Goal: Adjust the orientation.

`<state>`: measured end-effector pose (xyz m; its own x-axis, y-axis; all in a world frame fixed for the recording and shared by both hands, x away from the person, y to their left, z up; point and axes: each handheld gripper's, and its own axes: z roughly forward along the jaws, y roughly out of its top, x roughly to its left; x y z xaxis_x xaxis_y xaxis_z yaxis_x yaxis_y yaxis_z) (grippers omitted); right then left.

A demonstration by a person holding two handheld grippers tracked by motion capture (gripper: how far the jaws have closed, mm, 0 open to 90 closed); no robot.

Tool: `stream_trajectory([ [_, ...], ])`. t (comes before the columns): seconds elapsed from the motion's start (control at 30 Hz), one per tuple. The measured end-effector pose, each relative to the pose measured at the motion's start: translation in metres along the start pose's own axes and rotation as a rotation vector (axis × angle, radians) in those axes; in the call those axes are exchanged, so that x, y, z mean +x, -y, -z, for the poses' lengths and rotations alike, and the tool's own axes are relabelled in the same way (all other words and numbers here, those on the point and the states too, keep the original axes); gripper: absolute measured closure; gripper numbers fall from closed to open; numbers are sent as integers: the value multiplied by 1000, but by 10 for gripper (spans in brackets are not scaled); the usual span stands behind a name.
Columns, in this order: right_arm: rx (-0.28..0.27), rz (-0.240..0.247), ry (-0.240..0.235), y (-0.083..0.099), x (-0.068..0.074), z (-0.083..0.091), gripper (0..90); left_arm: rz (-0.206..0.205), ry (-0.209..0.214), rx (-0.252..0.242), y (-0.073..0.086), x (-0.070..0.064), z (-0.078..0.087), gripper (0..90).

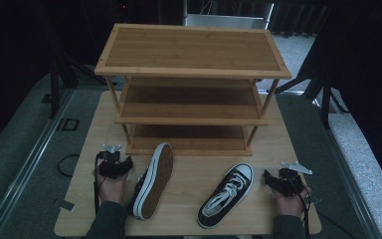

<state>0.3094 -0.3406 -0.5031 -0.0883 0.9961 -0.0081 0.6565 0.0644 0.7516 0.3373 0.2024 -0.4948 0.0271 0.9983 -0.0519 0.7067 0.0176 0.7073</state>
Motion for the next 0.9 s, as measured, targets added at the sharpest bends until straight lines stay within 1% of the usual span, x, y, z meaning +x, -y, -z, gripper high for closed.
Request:
stream_trajectory([
  [0.1, 1, 2, -2, 0, 0, 0, 286, -12, 10, -11, 0, -2, 3, 494],
  [0.13, 0, 1, -2, 0, 0, 0, 284, -13, 35, -13, 0, -6, 7, 491],
  [0.17, 0, 1, -2, 0, 0, 0, 284, -13, 35, -13, 0, -6, 7, 489],
  [0.2, 0, 2, -3, 0, 0, 0, 284, -25, 53, -18, 0, -9, 10, 489],
  [0.23, 0, 3, -3, 0, 0, 0, 284, -33, 58, -23, 1, -10, 12, 487],
  [0.27, 0, 3, -3, 0, 0, 0, 284, -53, 81, -34, 1, -14, 18, 487],
  [0.33, 0, 3, -3, 0, 0, 0, 284, -72, 101, -47, 2, -17, 23, 487],
  [0.37, 0, 3, -3, 0, 0, 0, 284, -72, 101, -47, 2, -17, 23, 487],
  [0.4, 0, 3, -4, 0, 0, 0, 284, -90, 121, -62, 2, -19, 27, 487],
  [0.43, 0, 3, -4, 0, 0, 0, 284, -90, 121, -62, 2, -19, 27, 487],
  [0.47, 0, 4, -4, 0, 0, 0, 284, -106, 146, -55, 2, -20, 29, 497],
  [0.53, 0, 4, -4, 0, 0, 0, 284, -105, 183, -51, 3, -20, 30, 518],
  [0.57, 0, 4, -4, 0, 0, 0, 284, -105, 183, -51, 3, -20, 30, 528],
  [0.6, 0, 5, -4, 0, 0, 0, 284, -105, 217, -53, 3, -22, 31, 533],
  [0.63, 0, 5, -4, 0, 0, 0, 284, -105, 217, -53, 3, -22, 31, 541],
  [0.67, 0, 6, -5, 0, 0, 0, 284, -119, 237, -57, 3, -24, 32, 544],
  [0.7, 0, 6, -5, 0, 0, 0, 284, -119, 237, -57, 3, -24, 32, 552],
  [0.73, 0, 6, -5, 0, 0, 0, 284, -126, 262, -55, 3, -25, 33, 558],
  [0.77, 0, 6, -5, 0, 0, 0, 284, -126, 262, -55, 3, -25, 33, 567],
  [0.8, 0, 7, -5, 0, 0, 0, 284, -135, 283, -53, 4, -27, 34, 583],
  [0.83, 0, 7, -5, 0, 0, 0, 284, -135, 283, -53, 4, -27, 34, 586],
  [0.87, 0, 7, -5, 0, 0, 0, 284, -140, 310, -57, 4, -29, 36, 593],
  [0.9, 0, 7, -5, 0, 0, 0, 284, -140, 310, -57, 4, -29, 36, 597],
])
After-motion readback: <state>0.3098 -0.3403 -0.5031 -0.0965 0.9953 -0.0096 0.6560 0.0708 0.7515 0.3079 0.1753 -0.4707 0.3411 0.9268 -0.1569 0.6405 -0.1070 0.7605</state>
